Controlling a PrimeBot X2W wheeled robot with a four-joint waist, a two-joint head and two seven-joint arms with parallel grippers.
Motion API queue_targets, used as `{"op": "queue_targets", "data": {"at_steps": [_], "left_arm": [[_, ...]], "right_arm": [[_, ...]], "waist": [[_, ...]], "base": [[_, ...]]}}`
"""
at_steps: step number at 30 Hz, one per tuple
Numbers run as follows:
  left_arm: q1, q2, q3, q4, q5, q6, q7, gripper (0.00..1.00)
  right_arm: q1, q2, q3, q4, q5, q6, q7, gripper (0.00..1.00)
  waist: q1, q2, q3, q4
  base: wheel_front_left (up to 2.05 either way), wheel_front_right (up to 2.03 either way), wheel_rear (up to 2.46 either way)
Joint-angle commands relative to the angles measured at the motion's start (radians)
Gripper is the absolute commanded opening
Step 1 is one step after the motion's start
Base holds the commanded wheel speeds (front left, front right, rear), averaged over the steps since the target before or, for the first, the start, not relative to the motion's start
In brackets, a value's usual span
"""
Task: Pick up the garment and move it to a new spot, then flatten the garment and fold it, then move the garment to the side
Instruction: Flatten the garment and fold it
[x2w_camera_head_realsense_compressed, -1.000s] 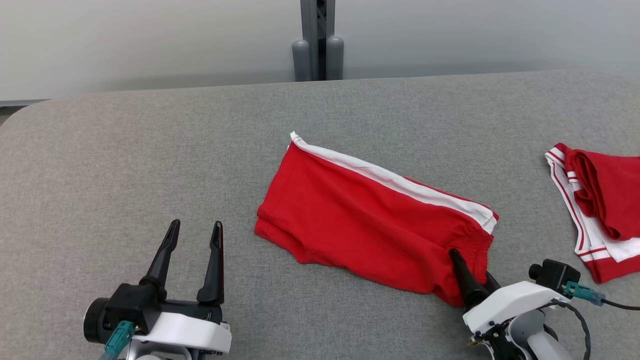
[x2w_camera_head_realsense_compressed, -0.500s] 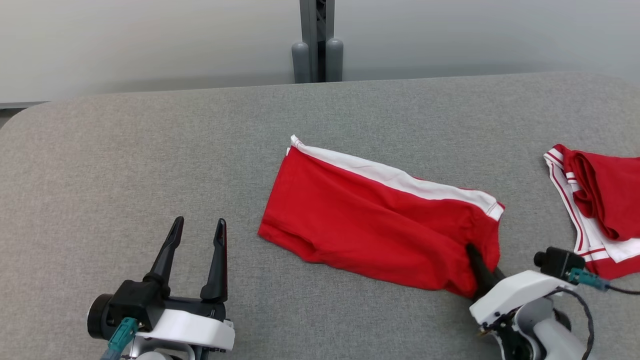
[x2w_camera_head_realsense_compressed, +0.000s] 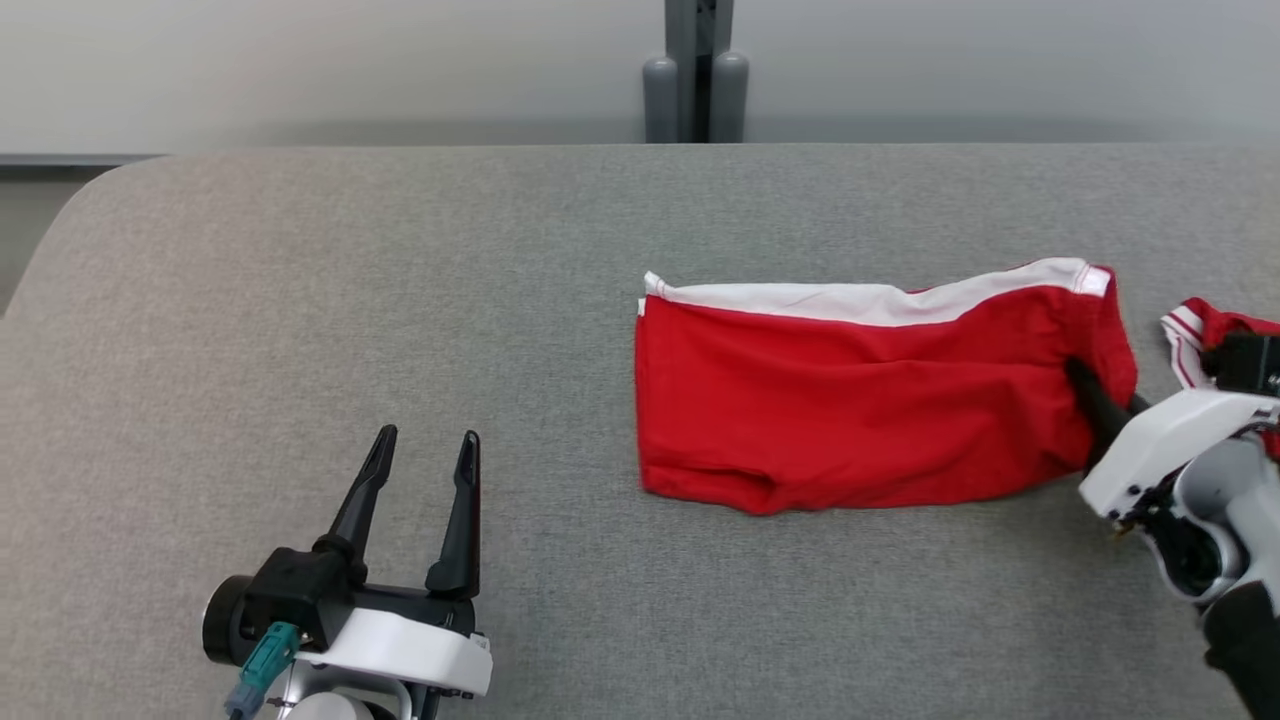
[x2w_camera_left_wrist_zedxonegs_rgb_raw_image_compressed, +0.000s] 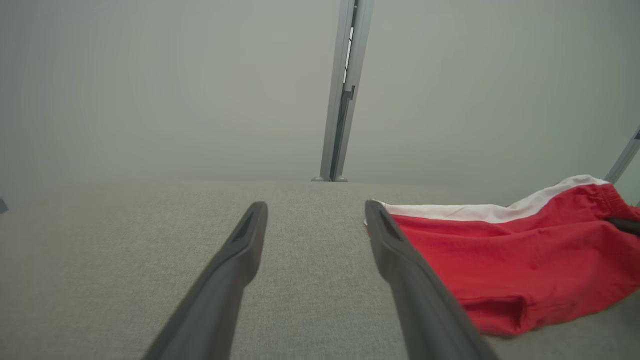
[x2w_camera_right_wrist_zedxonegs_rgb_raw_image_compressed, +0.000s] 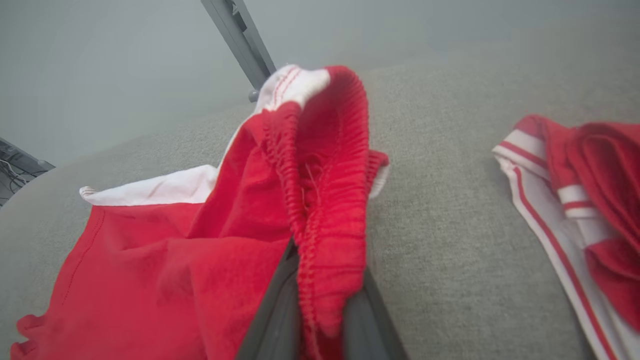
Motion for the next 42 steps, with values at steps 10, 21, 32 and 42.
{"op": "queue_targets", "data": {"at_steps": [10, 21, 32, 42], "left_arm": [[-0.026, 0.003, -0.021, 0.01, -0.015, 0.01, -0.004, 1.0], [-0.018, 0.003, -0.024, 0.026, -0.027, 0.014, -0.003, 1.0], [-0.008, 0.003, -0.032, 0.018, -0.048, 0.02, -0.003, 1.0], [-0.022, 0.003, -0.062, 0.014, -0.066, 0.034, -0.003, 1.0]], "right_arm": [[-0.103, -0.086, 0.147, 0.042, -0.01, 0.0, 0.066, 0.0], [-0.165, -0.057, 0.264, -0.025, 0.038, 0.0, 0.109, 0.0], [-0.185, 0.056, 0.277, -0.077, 0.172, 0.0, 0.178, 0.0], [-0.188, 0.137, 0.238, 0.005, 0.246, 0.0, 0.159, 0.0]], "waist": [[0.0, -0.0001, 0.017, 0.048], [0.0, -0.0001, -0.023, 0.044], [0.0, -0.0001, -0.017, 0.105], [0.0, -0.0001, 0.031, 0.19]], "base": [[0.0, 0.0, 0.0], [0.0, 0.0, 0.0], [0.0, 0.0, 0.0], [0.0, 0.0, 0.0]]}}
